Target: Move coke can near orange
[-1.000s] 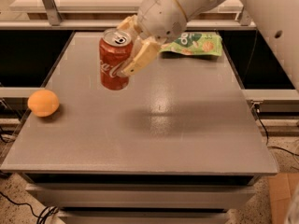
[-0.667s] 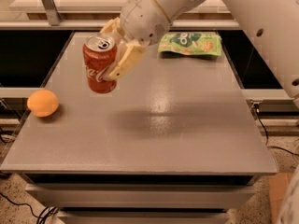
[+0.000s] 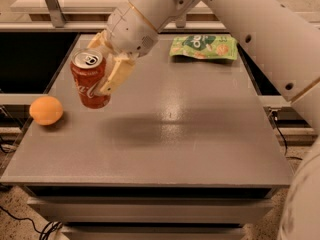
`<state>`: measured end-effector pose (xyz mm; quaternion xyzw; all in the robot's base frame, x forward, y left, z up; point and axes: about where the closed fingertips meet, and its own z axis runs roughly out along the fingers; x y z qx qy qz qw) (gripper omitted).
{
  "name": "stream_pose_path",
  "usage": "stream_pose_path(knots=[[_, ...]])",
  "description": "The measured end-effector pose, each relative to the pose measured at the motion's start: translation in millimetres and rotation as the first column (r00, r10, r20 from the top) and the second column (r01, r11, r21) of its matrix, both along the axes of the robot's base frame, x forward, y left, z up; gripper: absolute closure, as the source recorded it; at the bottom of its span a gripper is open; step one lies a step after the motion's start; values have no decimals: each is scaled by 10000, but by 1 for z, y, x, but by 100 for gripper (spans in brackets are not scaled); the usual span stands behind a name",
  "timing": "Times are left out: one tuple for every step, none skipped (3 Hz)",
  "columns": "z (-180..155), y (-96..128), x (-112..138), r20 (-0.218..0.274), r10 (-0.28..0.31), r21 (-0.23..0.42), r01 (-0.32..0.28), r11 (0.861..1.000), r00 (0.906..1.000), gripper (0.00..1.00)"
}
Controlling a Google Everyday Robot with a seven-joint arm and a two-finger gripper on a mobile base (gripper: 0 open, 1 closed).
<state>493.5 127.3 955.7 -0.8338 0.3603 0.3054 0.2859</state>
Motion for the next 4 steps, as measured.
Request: stream_pose_path(knots=[[-10,13,3,-11,100,-128,-100,9999,9999,100],[-17,28,3,-108,375,-289,-378,9989,9992,100],[-25,41,-3,-232,692,-478,-702,9964,9973,100],[-33,51,-5,-358,927,-630,-948,9935,9950,100]])
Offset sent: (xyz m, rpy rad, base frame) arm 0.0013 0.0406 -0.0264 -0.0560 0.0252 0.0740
